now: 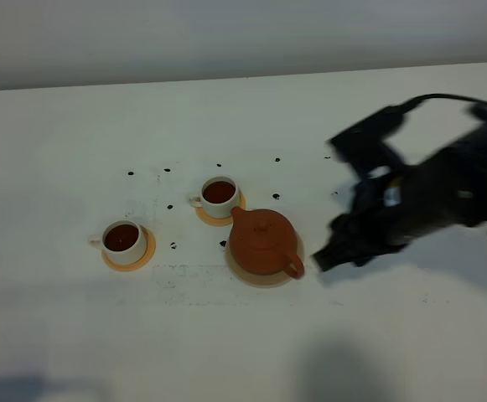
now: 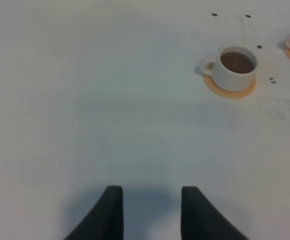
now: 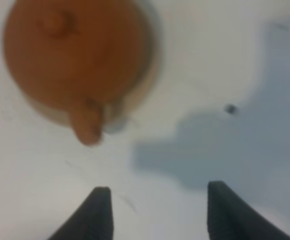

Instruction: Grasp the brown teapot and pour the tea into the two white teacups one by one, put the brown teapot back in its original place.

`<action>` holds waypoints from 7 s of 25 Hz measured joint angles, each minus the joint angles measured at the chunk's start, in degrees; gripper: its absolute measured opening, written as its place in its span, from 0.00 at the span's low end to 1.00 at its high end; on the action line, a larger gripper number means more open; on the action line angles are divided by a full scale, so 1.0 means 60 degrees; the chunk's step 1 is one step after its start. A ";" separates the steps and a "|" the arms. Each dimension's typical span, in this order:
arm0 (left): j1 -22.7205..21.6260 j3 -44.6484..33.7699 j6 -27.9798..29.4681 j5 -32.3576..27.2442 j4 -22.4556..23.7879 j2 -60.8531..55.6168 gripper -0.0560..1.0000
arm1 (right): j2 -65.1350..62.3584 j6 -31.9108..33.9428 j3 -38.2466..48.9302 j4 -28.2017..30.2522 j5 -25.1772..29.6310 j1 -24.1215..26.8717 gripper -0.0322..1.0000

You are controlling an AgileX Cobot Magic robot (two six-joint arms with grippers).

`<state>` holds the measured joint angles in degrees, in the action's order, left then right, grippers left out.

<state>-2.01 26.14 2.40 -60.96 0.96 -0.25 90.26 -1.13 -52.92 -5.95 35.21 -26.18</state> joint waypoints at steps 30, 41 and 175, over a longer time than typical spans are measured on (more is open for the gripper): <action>0.0000 0.0000 -0.0011 0.0000 0.0000 0.0000 0.34 | -0.9197 0.1211 0.2854 0.1331 0.4486 0.3177 0.44; 0.0000 0.0000 -0.0011 0.0000 0.0000 0.0000 0.34 | -1.1439 0.1218 0.3703 0.1376 0.4650 0.3177 0.44; 0.0000 0.0000 -0.0192 0.0000 0.0189 0.0000 0.34 | -1.5107 -0.0790 0.3858 0.0876 0.4806 0.4406 0.24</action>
<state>-2.01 26.14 1.24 -60.96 2.10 -0.25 -0.38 -5.87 -29.78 -0.69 64.04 0.26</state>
